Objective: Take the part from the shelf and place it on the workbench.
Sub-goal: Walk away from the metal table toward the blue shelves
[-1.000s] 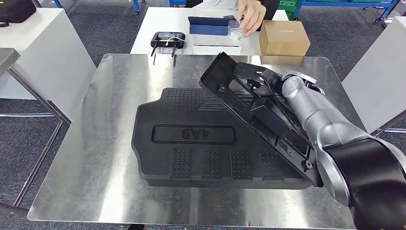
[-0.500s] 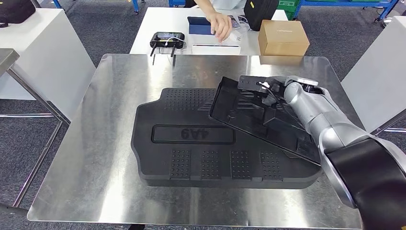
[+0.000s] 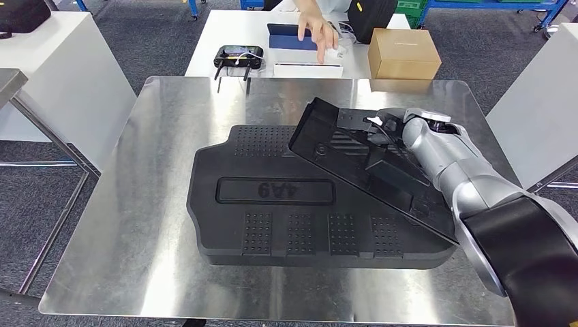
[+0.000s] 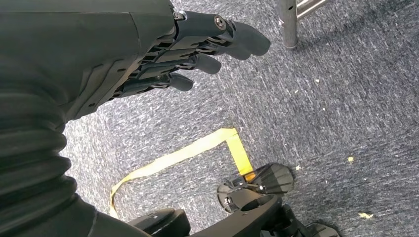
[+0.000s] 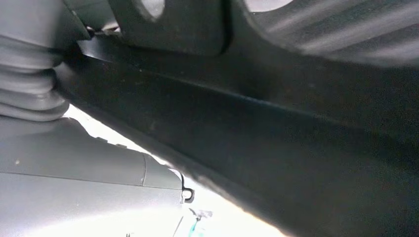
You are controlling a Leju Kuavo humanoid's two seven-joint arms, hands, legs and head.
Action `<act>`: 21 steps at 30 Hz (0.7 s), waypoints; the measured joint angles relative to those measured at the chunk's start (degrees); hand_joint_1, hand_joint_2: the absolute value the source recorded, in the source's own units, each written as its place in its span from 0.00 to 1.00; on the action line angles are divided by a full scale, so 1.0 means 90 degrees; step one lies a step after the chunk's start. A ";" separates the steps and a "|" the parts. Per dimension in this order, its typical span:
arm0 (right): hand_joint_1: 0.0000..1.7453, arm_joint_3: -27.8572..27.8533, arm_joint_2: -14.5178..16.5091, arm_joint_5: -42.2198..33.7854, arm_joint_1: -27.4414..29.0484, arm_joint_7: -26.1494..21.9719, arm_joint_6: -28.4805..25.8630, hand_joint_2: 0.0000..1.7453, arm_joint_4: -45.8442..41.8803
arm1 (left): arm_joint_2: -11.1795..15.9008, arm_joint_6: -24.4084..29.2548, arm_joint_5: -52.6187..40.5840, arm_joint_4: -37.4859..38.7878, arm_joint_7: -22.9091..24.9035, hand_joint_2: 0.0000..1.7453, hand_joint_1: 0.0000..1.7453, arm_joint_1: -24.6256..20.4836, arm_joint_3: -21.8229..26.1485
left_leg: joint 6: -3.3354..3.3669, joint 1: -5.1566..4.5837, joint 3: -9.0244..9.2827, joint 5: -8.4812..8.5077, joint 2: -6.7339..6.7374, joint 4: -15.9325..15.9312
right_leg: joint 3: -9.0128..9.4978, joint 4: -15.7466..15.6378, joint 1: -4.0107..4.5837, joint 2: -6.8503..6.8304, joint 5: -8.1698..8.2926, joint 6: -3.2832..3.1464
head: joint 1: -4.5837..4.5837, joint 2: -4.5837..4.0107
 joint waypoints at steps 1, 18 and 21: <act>0.00 0.0009 0.0006 0.0018 0.0000 0.0008 -0.0005 0.00 0.0004 | 0.0000 0.0002 0.0000 0.0000 0.0000 1.00 0.00 0.0000 0.0000 | 0.0000 0.0000 0.0000 0.0000 0.0000 0.0000 | 0.0000 0.0000 0.0000 0.0000 0.0000 0.0000 | 0.0000 0.0000; 0.00 0.0118 0.0025 0.0218 -0.0005 0.0189 -0.0228 1.00 0.0067 | 0.0000 0.0004 -0.0001 0.0000 0.0001 1.00 0.00 0.0003 -0.0012 | 0.0000 0.0000 -0.0012 0.0000 -0.0006 0.0000 | -0.0006 0.0000 0.0000 -0.0005 -0.0001 0.0001 | 0.0001 0.0000; 0.00 0.0146 0.0033 0.0262 -0.0007 0.0222 -0.0250 1.00 0.0077 | 0.0000 0.0004 -0.0001 0.0000 0.0004 1.00 0.00 0.0001 -0.0023 | 0.0000 0.0000 -0.0017 -0.0002 -0.0006 0.0000 | -0.0013 -0.0001 0.0000 -0.0005 -0.0002 0.0002 | -0.0001 0.0001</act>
